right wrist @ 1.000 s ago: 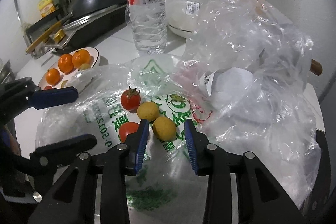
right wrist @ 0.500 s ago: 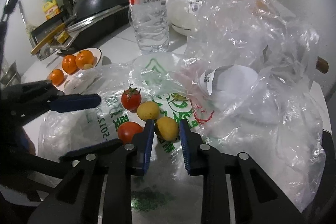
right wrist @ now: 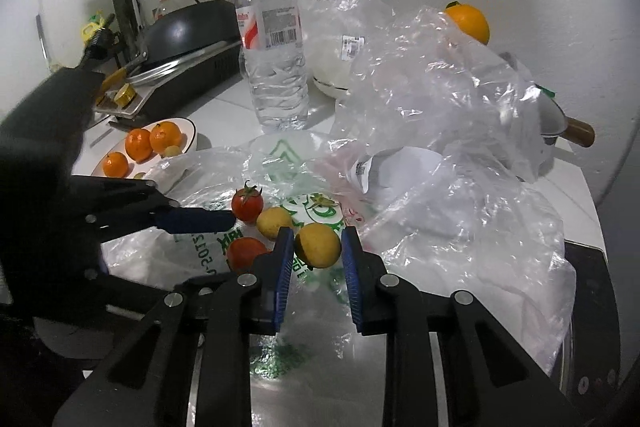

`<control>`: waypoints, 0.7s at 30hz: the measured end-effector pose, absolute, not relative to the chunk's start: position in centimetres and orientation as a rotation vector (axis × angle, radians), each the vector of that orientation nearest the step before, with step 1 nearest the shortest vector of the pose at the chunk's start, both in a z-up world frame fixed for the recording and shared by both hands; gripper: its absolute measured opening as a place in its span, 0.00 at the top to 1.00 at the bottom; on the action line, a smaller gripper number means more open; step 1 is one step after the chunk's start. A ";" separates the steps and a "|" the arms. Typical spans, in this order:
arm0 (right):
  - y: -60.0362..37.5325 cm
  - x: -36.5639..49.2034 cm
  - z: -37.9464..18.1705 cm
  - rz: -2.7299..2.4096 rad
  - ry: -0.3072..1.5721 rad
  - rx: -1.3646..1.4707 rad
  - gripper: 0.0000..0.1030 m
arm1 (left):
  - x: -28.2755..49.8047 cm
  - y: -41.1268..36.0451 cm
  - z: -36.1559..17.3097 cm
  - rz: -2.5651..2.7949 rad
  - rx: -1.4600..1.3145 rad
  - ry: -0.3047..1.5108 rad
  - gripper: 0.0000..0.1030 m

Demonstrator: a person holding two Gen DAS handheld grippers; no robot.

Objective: Organize fruits
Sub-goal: 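Grasp another red tomato with the left tool while the right tool grasps a yellow fruit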

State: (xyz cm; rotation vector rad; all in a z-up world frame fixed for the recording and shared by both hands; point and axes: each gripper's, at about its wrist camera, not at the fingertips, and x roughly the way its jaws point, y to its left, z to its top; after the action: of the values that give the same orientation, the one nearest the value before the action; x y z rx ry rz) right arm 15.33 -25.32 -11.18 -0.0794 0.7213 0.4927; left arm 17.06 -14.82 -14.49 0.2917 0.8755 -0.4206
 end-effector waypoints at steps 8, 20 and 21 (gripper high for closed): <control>-25.5 14.6 -10.6 0.484 0.709 -0.080 0.75 | 16.7 -15.0 -14.5 -0.440 0.314 0.867 0.72; -23.8 13.6 -9.1 0.476 0.690 -0.125 0.75 | 14.3 -11.5 -11.2 -0.424 0.252 0.783 0.72; -23.5 13.4 -8.9 0.477 0.688 -0.128 0.75 | 14.1 -11.2 -10.9 -0.422 0.249 0.774 0.72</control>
State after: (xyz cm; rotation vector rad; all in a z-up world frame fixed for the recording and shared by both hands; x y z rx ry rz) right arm 13.41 -23.51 -8.89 -0.1285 0.6883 0.4770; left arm 14.06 -11.24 -10.95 0.2488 0.7744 -0.4218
